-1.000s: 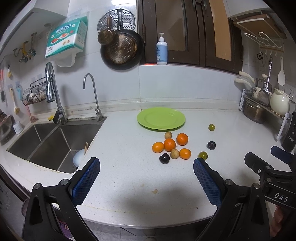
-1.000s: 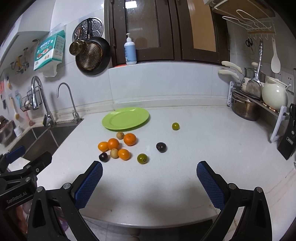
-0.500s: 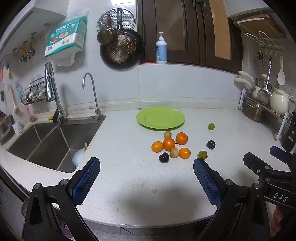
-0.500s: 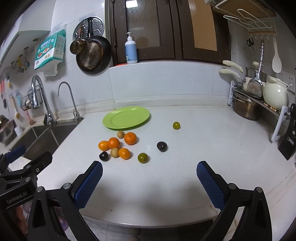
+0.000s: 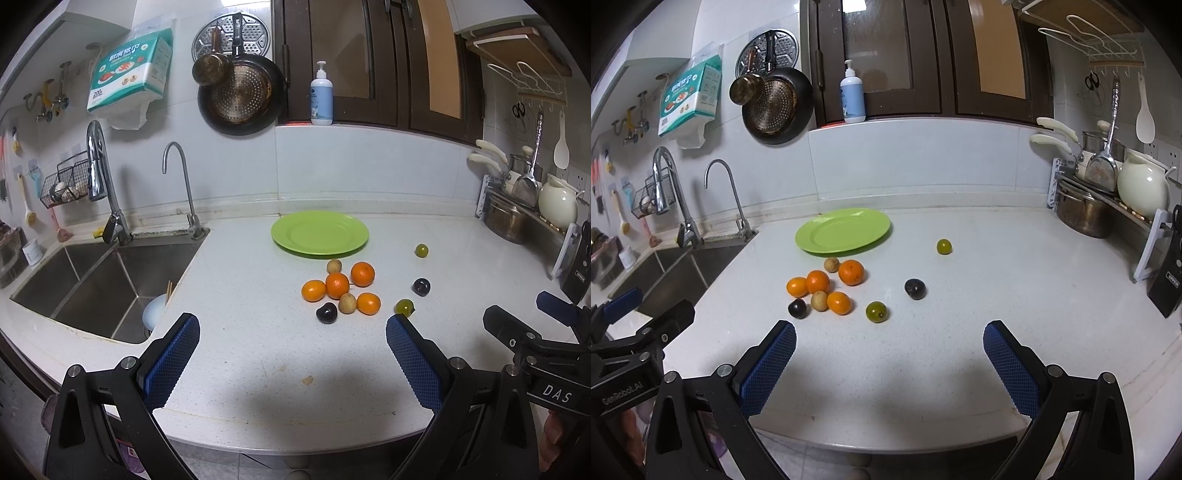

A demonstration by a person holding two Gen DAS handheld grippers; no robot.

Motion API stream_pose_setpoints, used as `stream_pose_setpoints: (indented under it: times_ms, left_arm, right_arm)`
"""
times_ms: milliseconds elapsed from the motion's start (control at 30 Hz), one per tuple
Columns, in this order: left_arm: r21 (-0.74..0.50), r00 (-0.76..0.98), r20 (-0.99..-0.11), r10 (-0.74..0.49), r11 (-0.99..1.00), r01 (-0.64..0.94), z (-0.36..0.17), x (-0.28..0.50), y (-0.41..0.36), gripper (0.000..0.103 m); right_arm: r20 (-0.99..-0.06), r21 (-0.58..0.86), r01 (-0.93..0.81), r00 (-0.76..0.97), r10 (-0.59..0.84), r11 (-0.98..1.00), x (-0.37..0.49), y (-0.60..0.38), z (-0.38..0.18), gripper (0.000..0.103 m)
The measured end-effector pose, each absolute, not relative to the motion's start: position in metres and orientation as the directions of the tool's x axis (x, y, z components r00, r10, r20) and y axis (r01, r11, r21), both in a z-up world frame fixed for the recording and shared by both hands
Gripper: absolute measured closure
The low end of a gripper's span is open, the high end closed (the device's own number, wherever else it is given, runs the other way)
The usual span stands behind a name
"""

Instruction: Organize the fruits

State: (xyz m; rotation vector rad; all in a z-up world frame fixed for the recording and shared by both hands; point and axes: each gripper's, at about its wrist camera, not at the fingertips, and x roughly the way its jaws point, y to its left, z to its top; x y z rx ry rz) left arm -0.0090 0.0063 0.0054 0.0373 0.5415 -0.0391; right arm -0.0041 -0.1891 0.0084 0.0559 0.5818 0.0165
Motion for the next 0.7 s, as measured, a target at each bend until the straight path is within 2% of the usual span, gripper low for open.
stream_pose_setpoints:
  times_ms: [700]
  left_arm:
    - [0.036, 0.825, -0.562, -0.054, 0.995, 0.090, -0.019, 0.029, 0.000, 0.001]
  right_arm:
    - [-0.609, 0.041, 0.016, 0.793, 0.012, 0.999, 0.027, -0.186, -0.013, 0.001]
